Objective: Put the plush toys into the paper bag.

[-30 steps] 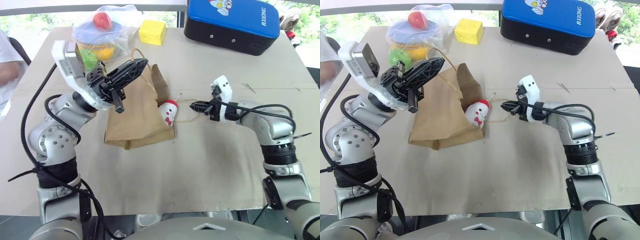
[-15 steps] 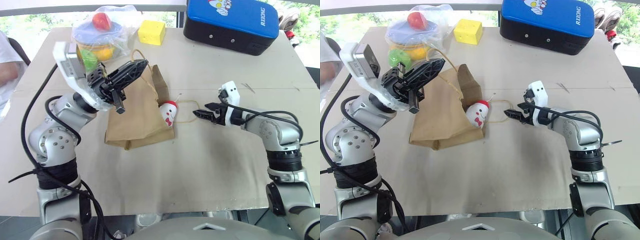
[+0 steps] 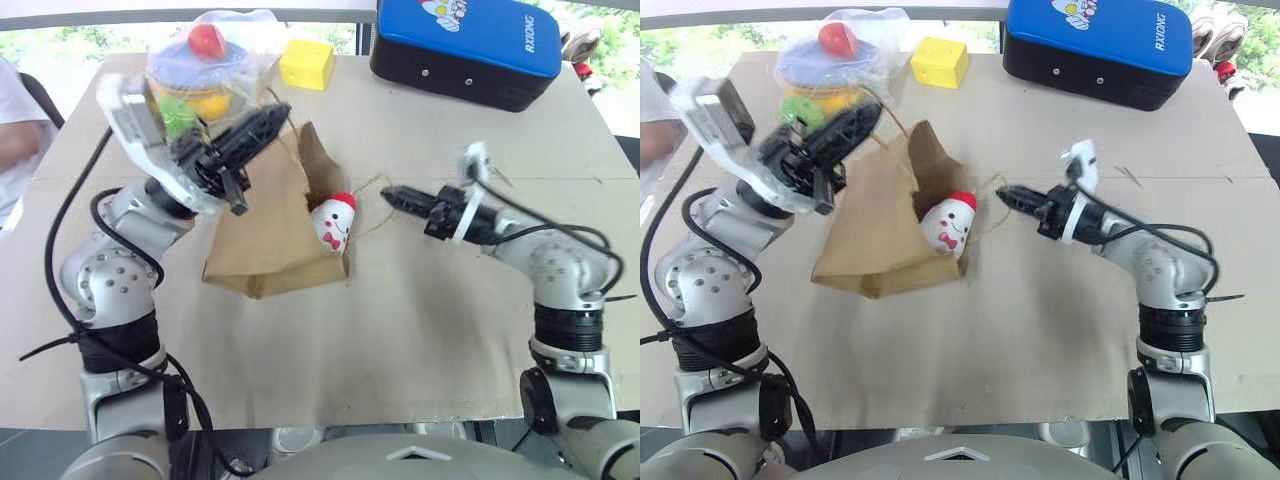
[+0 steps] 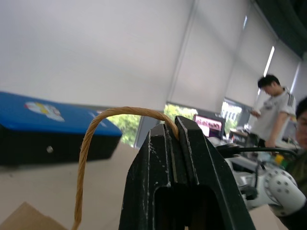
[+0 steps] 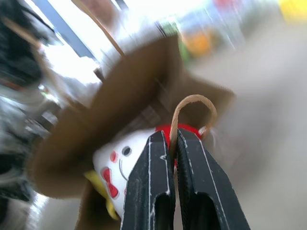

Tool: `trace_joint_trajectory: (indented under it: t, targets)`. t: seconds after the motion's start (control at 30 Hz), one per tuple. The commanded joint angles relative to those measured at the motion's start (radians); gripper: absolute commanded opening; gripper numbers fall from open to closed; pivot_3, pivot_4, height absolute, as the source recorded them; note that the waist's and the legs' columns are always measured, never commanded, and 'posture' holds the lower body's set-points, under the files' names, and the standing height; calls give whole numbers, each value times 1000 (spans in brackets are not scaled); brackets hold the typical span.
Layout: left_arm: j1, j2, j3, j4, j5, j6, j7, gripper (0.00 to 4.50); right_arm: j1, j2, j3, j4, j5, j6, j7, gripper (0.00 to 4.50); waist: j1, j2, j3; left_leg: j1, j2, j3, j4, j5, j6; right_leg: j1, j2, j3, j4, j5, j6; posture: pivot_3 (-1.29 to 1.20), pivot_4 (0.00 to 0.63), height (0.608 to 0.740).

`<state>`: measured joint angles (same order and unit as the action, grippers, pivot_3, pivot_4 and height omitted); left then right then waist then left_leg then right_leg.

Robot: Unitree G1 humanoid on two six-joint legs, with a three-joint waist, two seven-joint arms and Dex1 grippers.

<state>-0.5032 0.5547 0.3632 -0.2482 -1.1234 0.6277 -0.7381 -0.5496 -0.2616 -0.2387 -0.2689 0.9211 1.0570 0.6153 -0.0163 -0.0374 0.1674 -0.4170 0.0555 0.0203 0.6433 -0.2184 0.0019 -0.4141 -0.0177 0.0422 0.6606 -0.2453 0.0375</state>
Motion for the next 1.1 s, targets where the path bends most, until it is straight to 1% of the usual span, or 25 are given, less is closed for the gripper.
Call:
trace_joint_trajectory:
  t: [0.03, 0.1, 0.2, 0.27, 0.33, 0.4, 0.43, 0.53, 0.57, 0.67, 0.73, 0.9, 1.03, 1.1]
  targets:
    - [-61, 31, 86, 73, -68, 13, 33, 0, -110, -24, -144, -135, 403, 21, -158, 49, -3, 0, 0, 0, 0, 0, 0, 0, 0, 0, 0, 0, 0, 0, 0, 0, 150, 740]
    - [-70, 41, 81, 113, -43, 11, 13, 0, -134, -56, -149, -153, 545, 10, -258, 49, -5, 0, 0, 0, 0, 0, 0, 0, 0, 0, 0, 0, 0, 0, 0, 0, 150, 740]
    - [-77, 46, 44, 148, 14, -1, -22, 0, -143, -114, -120, -174, 664, -16, -361, 49, -4, 0, 0, 1, 0, 0, -1, 0, 0, 1, 0, 0, -1, 0, 0, 0, 150, 740]
    - [-112, 27, 60, 185, -29, 27, 9, 0, -160, -148, -108, -182, 745, -54, -419, 49, -3, 0, 0, 0, 0, 0, -1, 0, 0, 1, 0, 0, -1, 0, 0, 0, 150, 740]
    - [-134, 27, 48, 241, -10, 47, 29, 0, -131, -204, -70, -193, 683, -34, -424, 49, 1, -1, 0, 0, 0, 0, -1, 0, 0, 0, 0, 0, -1, 0, 0, 0, 150, 740]
    - [-134, 43, -10, 282, 96, 32, 26, 0, -90, -222, -43, -190, 656, -45, -436, 49, 0, -1, -1, 0, 0, 0, -1, 0, 0, 0, 0, 0, -2, 0, 0, 0, 150, 740]
    - [-142, 42, -17, 293, 108, 36, 29, 0, -90, -218, -39, -189, 682, -67, -452, 49, 0, -1, -1, 0, 0, 0, -1, 0, 0, 1, 0, 0, -2, 0, 0, 0, 150, 740]
    - [-214, 24, 23, 321, 44, 90, 89, 0, -152, -196, -57, -180, 818, -167, -541, 49, -4, -1, 0, -1, 0, 1, -1, 0, 0, -1, 0, 1, -1, 0, 0, 0, 150, 740]
    - [-230, 37, 16, 330, 56, 97, 75, 0, -155, -208, -53, -175, 817, -169, -552, 49, -4, -1, 0, -2, 0, 0, 0, 0, 0, -2, 0, 1, -1, 0, 0, 0, 150, 740]
    - [-228, 69, -39, 369, 152, 83, 23, 0, -63, -254, 22, -183, 736, -119, -534, 49, -2, -3, -1, -2, 0, 0, -1, 0, 0, -2, 0, -1, -1, 0, 0, 0, 150, 740]
    - [-217, 75, -76, 372, 198, 85, 10, 0, -19, -259, 59, -186, 715, -121, -536, 49, -1, -2, -1, 0, 0, 1, -3, 0, 0, 0, 0, 0, -3, 0, 0, 0, 150, 740]
    - [-223, 74, -128, 365, 271, 82, -14, 0, 22, -256, 85, -180, 691, -155, -545, 49, 0, -2, -1, -1, 0, 1, -2, 0, 0, -1, 0, 0, -3, 0, 0, 0, 150, 740]
    - [-308, 106, -104, 414, 269, 111, -30, 0, -35, -253, 50, -180, 843, -211, -607, 49, -1, -2, -1, -2, 0, 0, -2, 0, 0, -1, 0, 0, -2, 0, 0, 0, 150, 740]
    - [-342, 129, -108, 447, 280, 130, -51, 0, -48, -262, 51, -184, 890, -225, -624, 49, -1, -2, -1, -2, 0, 0, -2, 0, 0, -1, 0, 0, -2, 0, 0, 0, 150, 740]
